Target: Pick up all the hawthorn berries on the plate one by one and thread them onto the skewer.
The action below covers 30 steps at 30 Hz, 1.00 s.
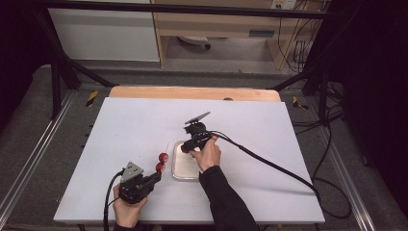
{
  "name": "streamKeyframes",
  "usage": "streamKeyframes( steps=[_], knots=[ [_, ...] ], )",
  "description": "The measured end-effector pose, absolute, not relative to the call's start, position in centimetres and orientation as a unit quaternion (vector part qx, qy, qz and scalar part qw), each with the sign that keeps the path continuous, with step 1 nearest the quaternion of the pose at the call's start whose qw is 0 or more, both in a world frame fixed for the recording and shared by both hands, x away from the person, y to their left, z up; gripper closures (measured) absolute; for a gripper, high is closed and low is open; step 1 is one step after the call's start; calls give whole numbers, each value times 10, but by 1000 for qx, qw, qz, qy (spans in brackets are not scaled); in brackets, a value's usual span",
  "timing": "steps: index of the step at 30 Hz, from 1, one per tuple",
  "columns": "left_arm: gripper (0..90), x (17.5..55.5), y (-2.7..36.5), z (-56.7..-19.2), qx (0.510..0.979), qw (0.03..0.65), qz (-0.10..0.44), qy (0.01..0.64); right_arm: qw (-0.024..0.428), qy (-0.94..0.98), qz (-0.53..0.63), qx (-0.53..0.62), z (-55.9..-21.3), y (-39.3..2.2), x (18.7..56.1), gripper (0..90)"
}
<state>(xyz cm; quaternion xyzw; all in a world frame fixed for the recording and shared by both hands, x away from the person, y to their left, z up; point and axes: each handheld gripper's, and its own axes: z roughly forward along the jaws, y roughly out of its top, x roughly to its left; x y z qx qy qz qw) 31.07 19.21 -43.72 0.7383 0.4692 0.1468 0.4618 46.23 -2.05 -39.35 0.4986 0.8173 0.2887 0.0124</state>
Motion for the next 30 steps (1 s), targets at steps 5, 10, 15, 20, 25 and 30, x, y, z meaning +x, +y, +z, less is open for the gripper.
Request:
streamKeyframes(
  steps=[5,10,15,20,25,30],
  knots=[
    [879,310,181,-436,737,464,145,469,10,801,347,487,-382,-39,453,615],
    [879,309,166,-436,739,466,146,463,5,785,398,475,-378,-60,442,615],
    [879,306,152,-435,737,471,149,461,-2,762,453,464,-381,-82,430,615],
    [879,302,137,-433,735,477,152,458,-5,727,510,460,-385,-102,420,615],
    [880,299,120,-432,734,479,149,458,-7,690,558,462,-390,-114,414,615],
    [880,298,108,-433,734,478,139,461,-4,666,585,464,-390,-119,413,615]
  ],
)
